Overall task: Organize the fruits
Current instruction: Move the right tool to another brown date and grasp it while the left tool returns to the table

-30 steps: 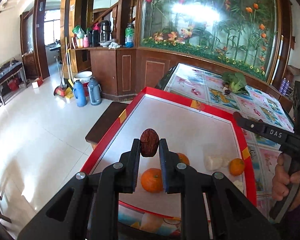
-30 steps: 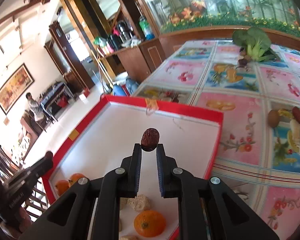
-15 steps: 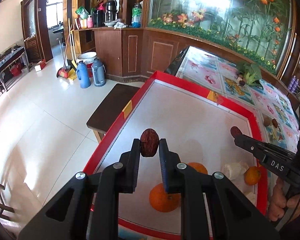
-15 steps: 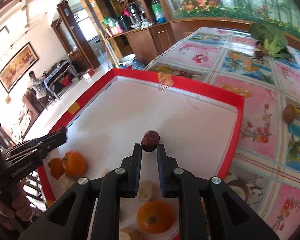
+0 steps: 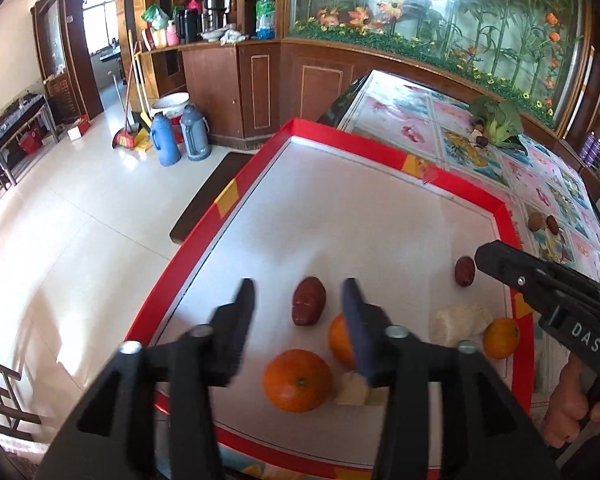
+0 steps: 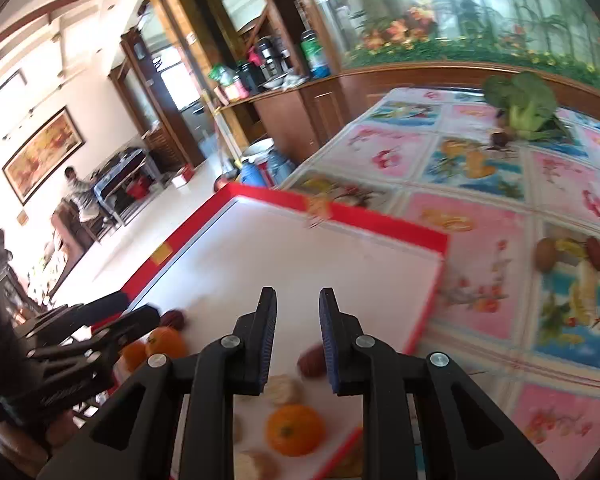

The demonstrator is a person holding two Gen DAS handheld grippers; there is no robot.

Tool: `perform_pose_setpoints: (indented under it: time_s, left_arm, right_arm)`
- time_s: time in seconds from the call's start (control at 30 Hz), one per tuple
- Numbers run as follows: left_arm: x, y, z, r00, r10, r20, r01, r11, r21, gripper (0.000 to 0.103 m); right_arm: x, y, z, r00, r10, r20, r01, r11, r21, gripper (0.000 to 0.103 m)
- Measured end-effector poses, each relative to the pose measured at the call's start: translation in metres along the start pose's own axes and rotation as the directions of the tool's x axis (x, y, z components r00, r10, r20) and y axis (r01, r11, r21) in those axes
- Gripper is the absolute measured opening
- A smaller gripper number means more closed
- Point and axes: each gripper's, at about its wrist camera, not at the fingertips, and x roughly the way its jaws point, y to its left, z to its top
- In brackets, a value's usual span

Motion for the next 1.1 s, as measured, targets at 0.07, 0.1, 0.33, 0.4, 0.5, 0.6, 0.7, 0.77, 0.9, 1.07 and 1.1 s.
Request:
perform_pose_setpoints:
  time_s: [0.07, 0.1, 0.33, 0.4, 0.5, 0.6, 0.7, 0.77, 0.9, 1.07, 1.1]
  left_arm:
    - [-0.009, -0.010, 0.002, 1.000, 0.000, 0.028, 0.000, 1.000, 0.022, 0.058]
    - [-0.010, -0.013, 0.002, 0.999, -0.003, 0.033, 0.002, 1.000, 0.029, 0.058]
    - [-0.023, -0.060, 0.011, 0.996, -0.068, 0.057, 0.060, 0.989, 0.132, 0.059]
    - [-0.025, -0.080, 0.016, 0.994, -0.098, 0.055, 0.087, 0.980, 0.177, 0.059]
    - [-0.025, -0.107, 0.021, 0.990, -0.134, 0.053, 0.118, 0.966, 0.230, 0.059]
    - [-0.023, -0.138, 0.031, 0.984, -0.165, 0.071, 0.139, 0.949, 0.283, 0.059]
    - [-0.015, -0.163, 0.039, 0.978, -0.199, 0.069, 0.168, 0.937, 0.307, 0.059]
    - [-0.007, -0.179, 0.044, 0.975, -0.215, 0.052, 0.188, 0.931, 0.314, 0.059]
    - [0.011, -0.206, 0.047, 0.973, -0.228, 0.031, 0.205, 0.920, 0.334, 0.059]
    - [0.021, -0.227, 0.044, 0.975, -0.224, 0.002, 0.209, 0.913, 0.351, 0.059]
    - [0.022, -0.230, 0.043, 0.975, -0.222, -0.002, 0.208, 0.911, 0.356, 0.059]
  right_arm:
    - [-0.007, -0.013, 0.004, 0.999, -0.031, 0.025, 0.030, 0.999, 0.017, 0.021]
    - [-0.010, -0.020, 0.006, 0.998, -0.046, 0.036, 0.045, 0.999, 0.025, 0.021]
    - [-0.046, -0.100, 0.025, 0.964, -0.241, 0.108, 0.227, 0.965, 0.132, 0.021]
    - [-0.056, -0.123, 0.027, 0.949, -0.294, 0.113, 0.275, 0.949, 0.156, 0.021]
    - [-0.064, -0.161, 0.028, 0.939, -0.333, 0.086, 0.311, 0.930, 0.196, 0.021]
    - [-0.066, -0.183, 0.026, 0.935, -0.351, 0.052, 0.330, 0.914, 0.235, 0.021]
    - [-0.062, -0.191, 0.025, 0.939, -0.343, 0.029, 0.328, 0.916, 0.229, 0.021]
    - [-0.058, -0.191, 0.025, 0.942, -0.336, 0.014, 0.326, 0.923, 0.207, 0.021]
    - [-0.050, -0.184, 0.025, 0.941, -0.339, -0.006, 0.335, 0.929, 0.157, 0.021]
    - [-0.034, -0.185, 0.023, 0.923, -0.380, -0.062, 0.385, 0.914, 0.125, 0.021]
    - [-0.031, -0.188, 0.023, 0.918, -0.389, -0.074, 0.396, 0.910, 0.126, 0.020]
